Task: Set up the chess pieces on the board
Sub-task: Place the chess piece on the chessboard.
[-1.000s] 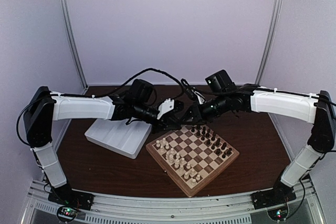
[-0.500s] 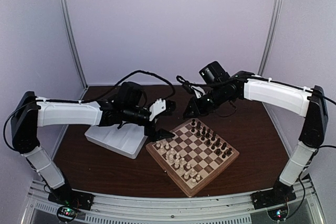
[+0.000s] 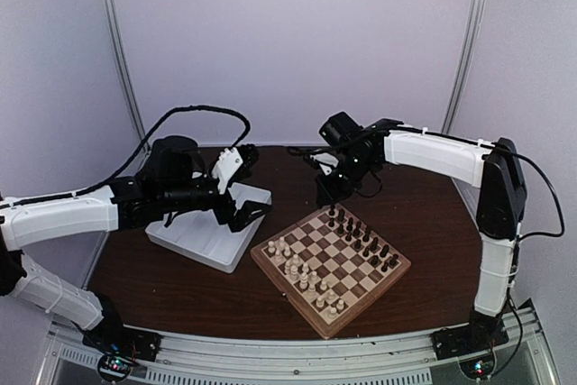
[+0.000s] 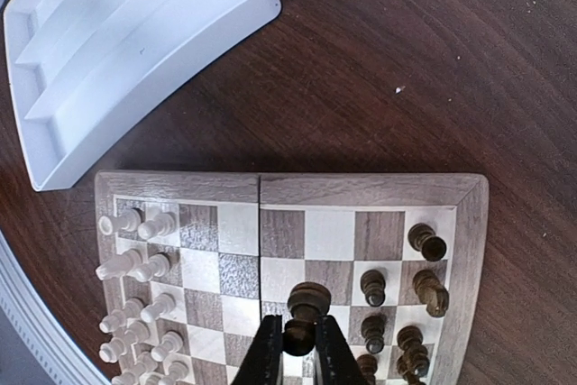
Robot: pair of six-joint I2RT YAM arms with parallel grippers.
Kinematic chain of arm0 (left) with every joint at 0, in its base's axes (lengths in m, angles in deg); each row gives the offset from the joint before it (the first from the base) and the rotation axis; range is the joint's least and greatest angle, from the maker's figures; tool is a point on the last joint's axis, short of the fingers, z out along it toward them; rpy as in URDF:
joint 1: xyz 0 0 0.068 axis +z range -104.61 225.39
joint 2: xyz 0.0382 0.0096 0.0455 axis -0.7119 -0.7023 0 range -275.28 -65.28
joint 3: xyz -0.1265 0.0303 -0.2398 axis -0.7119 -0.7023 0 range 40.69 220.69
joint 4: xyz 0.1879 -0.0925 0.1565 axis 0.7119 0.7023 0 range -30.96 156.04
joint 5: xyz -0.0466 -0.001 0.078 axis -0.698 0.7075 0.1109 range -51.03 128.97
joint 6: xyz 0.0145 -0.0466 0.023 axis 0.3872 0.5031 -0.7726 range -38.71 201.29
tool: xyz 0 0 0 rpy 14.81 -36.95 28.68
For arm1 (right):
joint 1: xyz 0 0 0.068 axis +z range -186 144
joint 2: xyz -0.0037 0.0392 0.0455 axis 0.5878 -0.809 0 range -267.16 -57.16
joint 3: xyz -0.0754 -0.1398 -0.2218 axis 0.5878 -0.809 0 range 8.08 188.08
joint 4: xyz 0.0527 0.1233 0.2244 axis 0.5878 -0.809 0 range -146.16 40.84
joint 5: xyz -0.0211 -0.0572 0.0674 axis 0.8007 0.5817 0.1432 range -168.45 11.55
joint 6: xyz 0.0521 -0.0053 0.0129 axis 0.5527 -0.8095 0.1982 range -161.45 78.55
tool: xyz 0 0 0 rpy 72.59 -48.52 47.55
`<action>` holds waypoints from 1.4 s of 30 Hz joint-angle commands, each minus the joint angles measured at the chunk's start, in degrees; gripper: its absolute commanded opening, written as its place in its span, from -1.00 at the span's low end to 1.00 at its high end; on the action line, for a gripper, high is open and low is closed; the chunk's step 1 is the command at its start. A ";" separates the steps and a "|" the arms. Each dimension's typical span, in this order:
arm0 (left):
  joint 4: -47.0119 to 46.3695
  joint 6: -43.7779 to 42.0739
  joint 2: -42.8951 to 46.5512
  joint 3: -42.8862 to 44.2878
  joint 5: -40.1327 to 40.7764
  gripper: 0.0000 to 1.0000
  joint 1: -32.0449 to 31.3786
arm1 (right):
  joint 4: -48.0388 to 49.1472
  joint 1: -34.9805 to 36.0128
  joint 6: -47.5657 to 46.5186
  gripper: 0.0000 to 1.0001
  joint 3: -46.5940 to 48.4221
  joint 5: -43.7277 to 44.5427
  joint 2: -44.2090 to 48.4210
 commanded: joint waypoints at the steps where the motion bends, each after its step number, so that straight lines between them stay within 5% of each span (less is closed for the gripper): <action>1: 2.48 4.90 2.70 -0.84 5.62 0.95 0.31 | -3.22 -0.38 -2.72 -0.93 3.97 4.88 -3.38; 12: 4.91 12.89 4.80 -0.40 17.77 0.95 1.34 | -5.07 -0.66 -3.78 -0.92 7.85 7.86 -9.19; 42: 6.37 14.32 2.90 1.67 18.29 0.95 1.85 | -4.06 -0.84 -4.39 -0.76 9.18 9.66 -13.75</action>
